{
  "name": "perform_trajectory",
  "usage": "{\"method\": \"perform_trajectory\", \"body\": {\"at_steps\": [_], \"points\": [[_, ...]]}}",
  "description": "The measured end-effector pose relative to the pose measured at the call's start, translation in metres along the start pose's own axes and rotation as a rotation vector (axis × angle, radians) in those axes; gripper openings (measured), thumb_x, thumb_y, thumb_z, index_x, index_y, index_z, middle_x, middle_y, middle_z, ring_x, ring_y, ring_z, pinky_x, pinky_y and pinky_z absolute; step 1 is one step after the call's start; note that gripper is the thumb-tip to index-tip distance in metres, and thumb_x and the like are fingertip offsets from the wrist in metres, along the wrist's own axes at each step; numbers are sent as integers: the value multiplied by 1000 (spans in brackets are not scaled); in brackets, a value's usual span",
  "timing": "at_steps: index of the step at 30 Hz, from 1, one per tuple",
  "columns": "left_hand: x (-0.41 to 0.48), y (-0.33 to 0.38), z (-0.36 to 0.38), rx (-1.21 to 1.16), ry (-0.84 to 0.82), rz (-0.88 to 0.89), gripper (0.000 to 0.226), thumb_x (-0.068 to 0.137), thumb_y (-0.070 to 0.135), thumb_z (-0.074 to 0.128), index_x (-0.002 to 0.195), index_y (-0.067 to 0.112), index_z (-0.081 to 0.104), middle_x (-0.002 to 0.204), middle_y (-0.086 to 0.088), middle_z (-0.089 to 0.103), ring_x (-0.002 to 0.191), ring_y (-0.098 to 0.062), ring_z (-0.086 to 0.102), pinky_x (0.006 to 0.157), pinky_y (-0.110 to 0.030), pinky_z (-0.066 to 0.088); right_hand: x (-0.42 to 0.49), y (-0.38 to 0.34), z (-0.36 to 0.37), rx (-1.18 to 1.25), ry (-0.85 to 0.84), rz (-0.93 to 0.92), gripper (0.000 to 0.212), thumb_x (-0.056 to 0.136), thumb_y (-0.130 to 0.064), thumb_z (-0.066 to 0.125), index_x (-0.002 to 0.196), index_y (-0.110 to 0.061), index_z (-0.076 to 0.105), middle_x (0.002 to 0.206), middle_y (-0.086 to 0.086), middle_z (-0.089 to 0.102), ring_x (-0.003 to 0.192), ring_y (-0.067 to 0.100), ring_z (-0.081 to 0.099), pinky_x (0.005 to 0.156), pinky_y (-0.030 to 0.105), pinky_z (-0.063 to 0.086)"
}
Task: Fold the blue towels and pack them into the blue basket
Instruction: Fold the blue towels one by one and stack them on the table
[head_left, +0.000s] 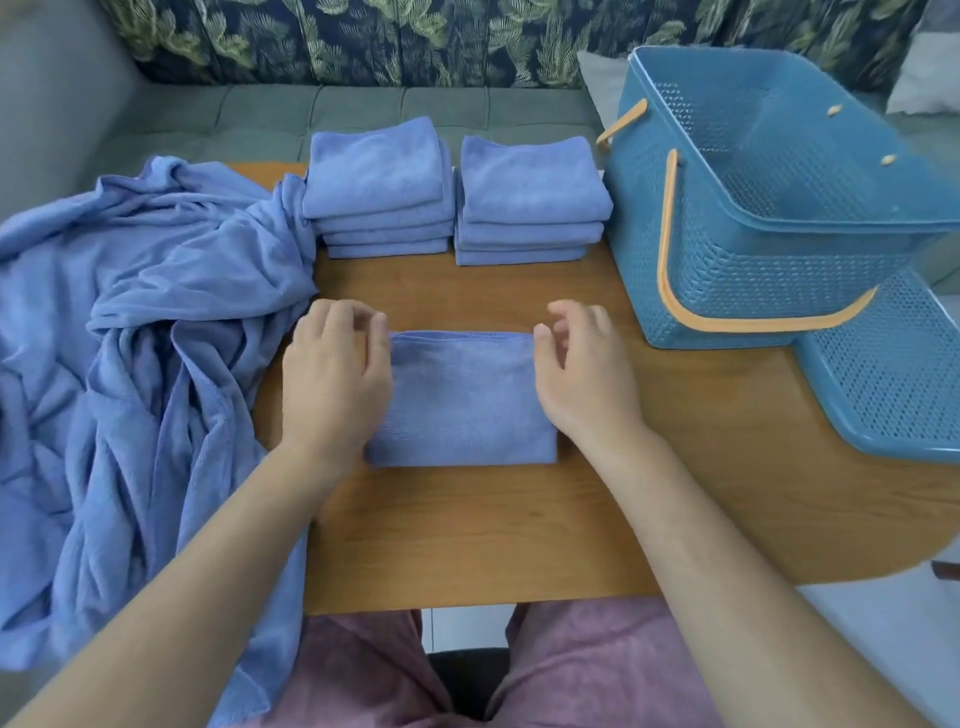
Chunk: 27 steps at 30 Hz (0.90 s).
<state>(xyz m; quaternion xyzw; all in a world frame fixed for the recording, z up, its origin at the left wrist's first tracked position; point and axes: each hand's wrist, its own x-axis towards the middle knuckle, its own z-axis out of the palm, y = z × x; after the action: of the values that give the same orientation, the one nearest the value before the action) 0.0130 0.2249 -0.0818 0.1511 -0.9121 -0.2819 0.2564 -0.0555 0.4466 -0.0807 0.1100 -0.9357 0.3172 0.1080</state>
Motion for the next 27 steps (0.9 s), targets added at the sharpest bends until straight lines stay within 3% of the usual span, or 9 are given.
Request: {"method": "perform_trajectory", "body": {"at_steps": [2,4,9,13,16,19,21,24,27], "points": [[-20,11,-3,19,-93,259,25,101,31,48,113,17,65,118,5,64,112,-20,59,93,-41,47,-19,-15,-4,-73,26,-224,36,98,-28,46,128,-17,62,128,1,60,117,25,56,96,43,46],[-36,14,8,64,-293,384,38,101,36,43,133,22,61,142,9,56,137,-14,46,109,-38,39,-41,-25,5,-126,-99,-332,43,98,-30,40,135,-19,60,144,-2,55,134,21,48,103,40,40],[-42,-6,25,189,-430,222,61,98,59,25,154,37,33,163,17,21,152,-3,10,125,-42,14,-54,-7,30,-278,-312,-186,61,103,-49,21,158,-23,30,167,-5,17,155,14,8,125,44,13],[-55,-5,26,275,-308,17,64,94,70,28,152,44,31,166,-3,16,154,-20,8,124,-44,12,-58,0,23,-259,-338,26,65,104,-56,21,161,-29,9,169,12,-2,155,24,-12,125,42,-2],[-67,6,23,372,-263,-55,65,92,73,34,149,43,38,154,-13,38,146,-30,28,117,-47,24,-60,-5,23,-198,-331,56,64,104,-54,28,161,-27,16,168,10,10,155,23,-9,125,43,-4],[-60,11,16,223,-306,-104,57,96,60,49,146,33,46,140,-4,45,133,-25,39,108,-43,33,-55,-6,18,-56,-306,81,61,102,-49,44,157,-26,30,164,-3,27,154,19,6,124,40,5],[-53,12,11,23,-361,-128,50,98,40,57,146,28,48,135,2,42,124,-18,45,106,-34,37,-52,-7,10,76,-287,89,57,101,-38,52,155,-27,36,159,-12,31,150,13,17,119,24,13],[-40,15,1,-238,-376,-191,46,99,17,57,144,23,51,129,8,39,102,5,49,87,-2,35,-51,-15,-3,378,-306,143,55,101,-17,54,153,-28,40,151,-25,28,134,-12,26,95,-6,19],[-22,26,-10,-338,-339,-227,44,98,9,55,139,26,56,129,6,43,86,18,48,74,4,33,-38,-24,-14,480,-266,123,56,99,-6,54,151,-22,43,150,-22,30,128,-21,27,91,-9,18]]}}
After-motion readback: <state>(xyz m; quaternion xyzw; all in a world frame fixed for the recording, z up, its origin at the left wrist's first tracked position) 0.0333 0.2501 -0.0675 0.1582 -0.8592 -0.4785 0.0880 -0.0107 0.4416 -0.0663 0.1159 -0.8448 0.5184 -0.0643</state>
